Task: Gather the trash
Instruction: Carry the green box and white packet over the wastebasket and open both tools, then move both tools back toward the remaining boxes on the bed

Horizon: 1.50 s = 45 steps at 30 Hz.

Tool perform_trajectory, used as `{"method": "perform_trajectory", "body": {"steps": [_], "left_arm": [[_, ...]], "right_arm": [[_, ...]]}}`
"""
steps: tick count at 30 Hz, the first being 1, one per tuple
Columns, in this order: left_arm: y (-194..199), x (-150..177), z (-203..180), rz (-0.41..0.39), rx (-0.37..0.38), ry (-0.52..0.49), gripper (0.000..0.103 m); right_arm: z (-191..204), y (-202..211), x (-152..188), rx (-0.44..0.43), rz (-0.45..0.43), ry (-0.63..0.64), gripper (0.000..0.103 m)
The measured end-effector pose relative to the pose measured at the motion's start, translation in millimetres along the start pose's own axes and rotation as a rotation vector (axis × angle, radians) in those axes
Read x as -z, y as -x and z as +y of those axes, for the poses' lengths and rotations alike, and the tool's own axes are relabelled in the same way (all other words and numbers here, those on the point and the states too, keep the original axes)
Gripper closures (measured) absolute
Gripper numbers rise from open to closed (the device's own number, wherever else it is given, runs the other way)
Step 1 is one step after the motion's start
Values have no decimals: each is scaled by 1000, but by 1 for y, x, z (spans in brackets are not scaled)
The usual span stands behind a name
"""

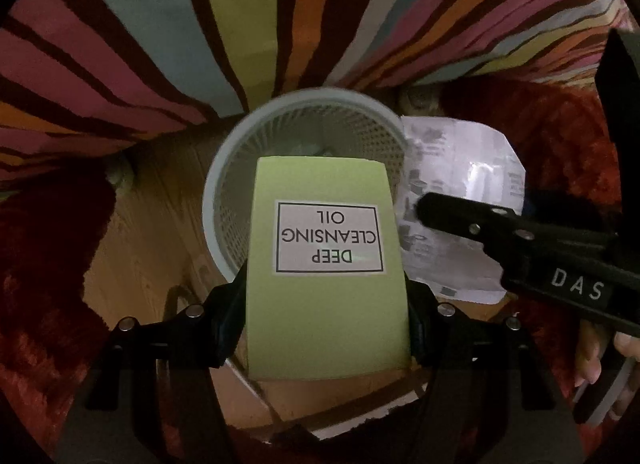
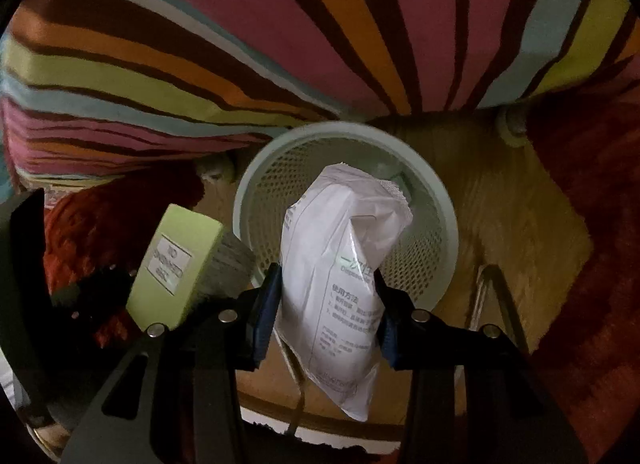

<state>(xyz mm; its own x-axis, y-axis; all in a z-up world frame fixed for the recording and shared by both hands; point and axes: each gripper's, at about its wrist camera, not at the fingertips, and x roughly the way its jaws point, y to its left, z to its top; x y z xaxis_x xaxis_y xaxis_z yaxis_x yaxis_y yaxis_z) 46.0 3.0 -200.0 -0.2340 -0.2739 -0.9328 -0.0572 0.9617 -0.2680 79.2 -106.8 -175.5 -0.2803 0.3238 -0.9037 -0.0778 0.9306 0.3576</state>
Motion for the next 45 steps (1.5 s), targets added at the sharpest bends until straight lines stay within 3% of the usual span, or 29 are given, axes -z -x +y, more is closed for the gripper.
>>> {"method": "perform_trajectory", "body": {"steps": [7,8,9,10,11,13,32,40,45], "left_arm": [[-18,-8,0,79,-5,22,38],[-21,-9,1,89,-3,31,34],[-24,-9,2,100,-1,40,22],[-26,-10,4,107,-1,46,17],[-26,-10,4,109,-1,50,17],[-27,-11,5,112,-5,49,17],[-25,-8,6,115,11,57,14],[-10,-1,9,54,24,68,14],[6,6,8,-14,13,67,14]], "right_arm": [[1,-20,-6,-1,73,-21,62],[0,-23,-7,-2,87,-30,61],[-2,-23,-6,-2,96,-37,61],[-4,-25,-6,0,109,-48,58],[-6,-25,-5,0,116,-55,42],[-8,-23,-4,-3,110,-72,21],[-18,-26,-8,-28,101,-151,19],[-12,-14,-2,-38,54,-123,19],[0,4,5,-41,-29,-54,19]]}}
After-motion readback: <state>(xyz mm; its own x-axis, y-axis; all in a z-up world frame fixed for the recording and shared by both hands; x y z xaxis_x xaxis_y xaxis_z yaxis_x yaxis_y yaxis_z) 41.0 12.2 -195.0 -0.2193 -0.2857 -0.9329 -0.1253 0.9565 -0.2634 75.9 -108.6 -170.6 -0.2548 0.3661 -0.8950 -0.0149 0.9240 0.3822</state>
